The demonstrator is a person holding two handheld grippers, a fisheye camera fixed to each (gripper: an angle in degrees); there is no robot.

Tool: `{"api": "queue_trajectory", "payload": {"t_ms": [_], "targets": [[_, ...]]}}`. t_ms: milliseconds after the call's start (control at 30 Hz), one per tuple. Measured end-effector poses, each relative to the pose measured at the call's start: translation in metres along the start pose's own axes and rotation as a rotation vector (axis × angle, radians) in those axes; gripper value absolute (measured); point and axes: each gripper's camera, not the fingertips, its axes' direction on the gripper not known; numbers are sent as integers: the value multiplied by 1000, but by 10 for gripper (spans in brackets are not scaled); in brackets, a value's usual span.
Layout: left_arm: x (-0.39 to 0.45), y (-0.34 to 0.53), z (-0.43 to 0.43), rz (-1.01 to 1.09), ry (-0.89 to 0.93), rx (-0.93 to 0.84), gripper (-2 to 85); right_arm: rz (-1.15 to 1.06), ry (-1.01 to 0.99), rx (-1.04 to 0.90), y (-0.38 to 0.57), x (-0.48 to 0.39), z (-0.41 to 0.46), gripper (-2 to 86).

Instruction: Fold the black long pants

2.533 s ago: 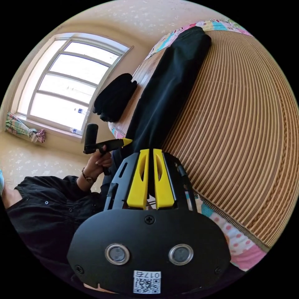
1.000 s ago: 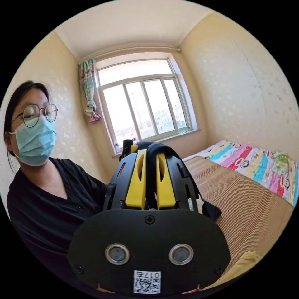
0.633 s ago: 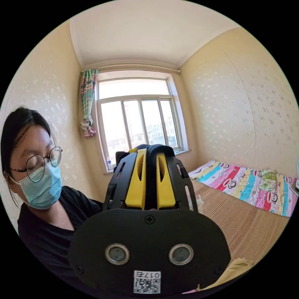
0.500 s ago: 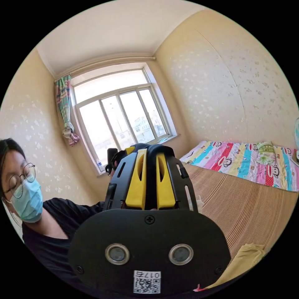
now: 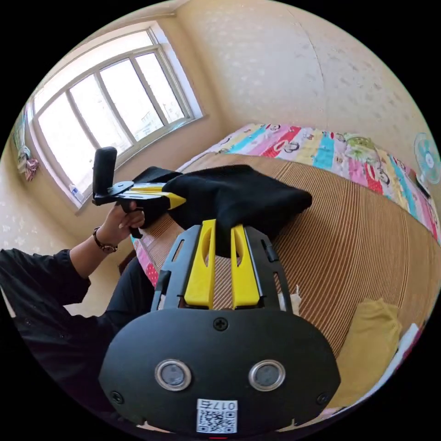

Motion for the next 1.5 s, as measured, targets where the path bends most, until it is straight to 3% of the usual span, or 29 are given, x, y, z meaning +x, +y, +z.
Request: {"api": "queue_trajectory", "payload": {"t_ms": [100, 200, 300, 400, 533, 667, 833, 967, 1200, 1300, 1500], "targets": [[-15, 55, 66, -135, -110, -175, 67, 204, -55, -106, 57, 38, 44, 29], [-39, 82, 45, -259, 3, 39, 77, 318, -249, 35, 101, 77, 29, 40], [-83, 90, 15, -414, 152, 228, 78, 356, -244, 50, 92, 104, 10, 68], [-135, 85, -10, -543, 174, 372, 80, 305, -275, 78, 55, 127, -17, 101], [-209, 40, -7, -606, 101, 294, 98, 262, -381, 84, 2, 154, -23, 156], [-263, 2, 15, -618, 62, 219, 112, 304, -472, -33, -22, 178, 12, 197], [-311, -22, 55, -620, 122, 158, 121, 402, -565, 39, -7, 199, 17, 165], [-312, -26, 65, -588, 135, 140, 93, 464, -854, 54, 6, 219, 32, 106], [-311, 3, 57, -517, 383, -15, 52, 368, -1175, 432, -8, 219, -44, 65], [-290, 40, 51, -505, 489, -48, 51, 297, -1186, 466, -37, 223, -85, 59], [-246, 129, 14, -578, 590, -20, 51, 4, -892, 430, -73, 197, -178, 52]]}}
